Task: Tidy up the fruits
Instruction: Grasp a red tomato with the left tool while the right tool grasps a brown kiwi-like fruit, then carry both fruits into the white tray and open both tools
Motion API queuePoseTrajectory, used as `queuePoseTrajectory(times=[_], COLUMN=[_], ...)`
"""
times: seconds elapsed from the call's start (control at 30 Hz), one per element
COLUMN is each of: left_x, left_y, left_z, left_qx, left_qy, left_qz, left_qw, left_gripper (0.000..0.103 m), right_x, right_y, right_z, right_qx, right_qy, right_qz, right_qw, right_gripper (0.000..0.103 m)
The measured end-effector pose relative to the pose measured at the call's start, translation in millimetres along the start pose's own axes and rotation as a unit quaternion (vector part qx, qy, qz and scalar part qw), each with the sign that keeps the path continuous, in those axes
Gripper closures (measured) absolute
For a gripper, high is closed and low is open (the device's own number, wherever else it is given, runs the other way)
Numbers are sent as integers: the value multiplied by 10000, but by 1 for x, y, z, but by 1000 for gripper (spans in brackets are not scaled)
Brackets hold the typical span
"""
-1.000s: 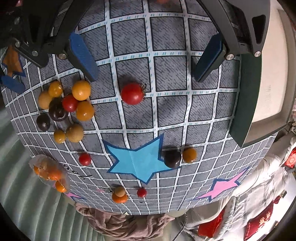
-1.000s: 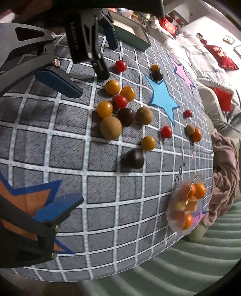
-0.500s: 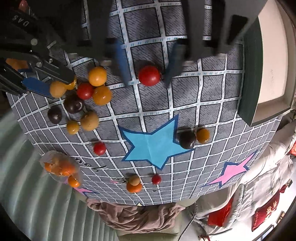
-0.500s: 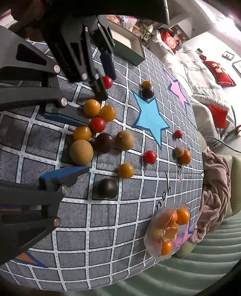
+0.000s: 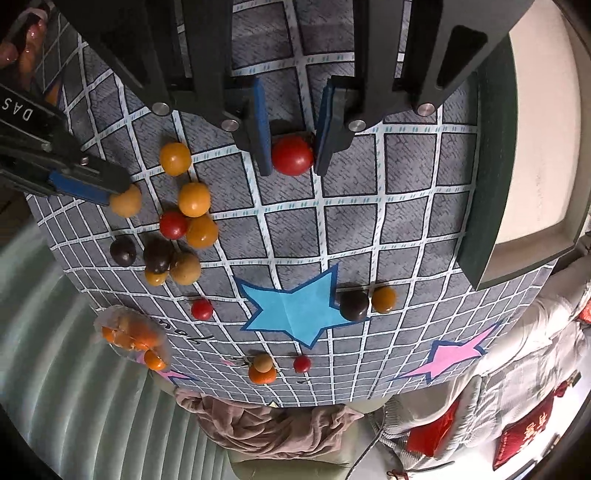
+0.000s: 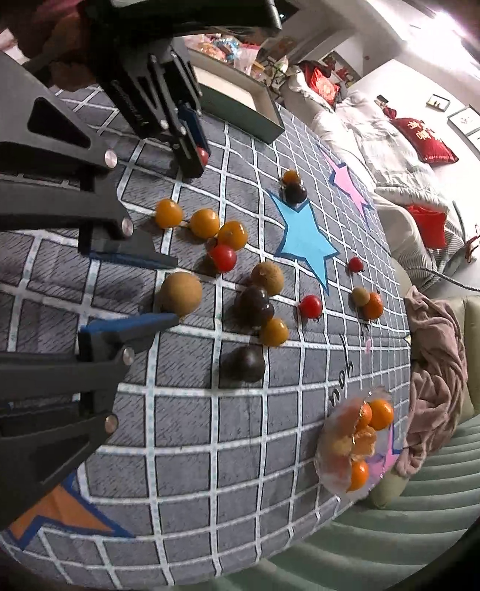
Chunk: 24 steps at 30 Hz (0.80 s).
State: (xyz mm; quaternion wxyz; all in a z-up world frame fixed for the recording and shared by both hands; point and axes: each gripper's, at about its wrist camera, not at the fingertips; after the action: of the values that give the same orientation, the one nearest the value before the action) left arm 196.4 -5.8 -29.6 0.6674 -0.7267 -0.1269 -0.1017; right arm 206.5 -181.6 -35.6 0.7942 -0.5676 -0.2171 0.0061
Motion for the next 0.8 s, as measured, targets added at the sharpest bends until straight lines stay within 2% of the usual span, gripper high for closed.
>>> queuePoseTrajectory(times=[0.13,0.17,0.2,0.5,0.8], left_x=[1,1,1,-4,-13], left_y=[0,0,0,-10,-51], left_z=[0,1,1,6,20], left_qx=[-15,-20,-29,-113,-137], left_qy=[2,2,0,-53,-146], left_qz=[4,0,-5,-99,-374], left_qw=[10000,10000,10000,9999,9991], left_gripper=[79,79,79,79,79], right_x=[4,5,5,1,1], right_y=[7,7,8,-12,-28], right_z=[8,8,7,11,36], right_qx=[-240,-239,-222,-114,40], right_qy=[-168,-150,-107,-66,-174], right_qz=[-6,-16,-7,-135,-171], right_qw=[9996,9996,9997,9998,9997], right_gripper=[63,71,74,74,74])
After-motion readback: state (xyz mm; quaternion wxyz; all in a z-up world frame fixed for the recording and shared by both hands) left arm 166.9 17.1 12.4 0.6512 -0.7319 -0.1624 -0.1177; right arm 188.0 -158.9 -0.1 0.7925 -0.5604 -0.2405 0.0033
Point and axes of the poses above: each gripper's, at about its wrist camera, not at the fingertips, and y roughly the way its jaws point, z to its left, x to its top, and after that the axes turned 13 degrees about z, right-handed
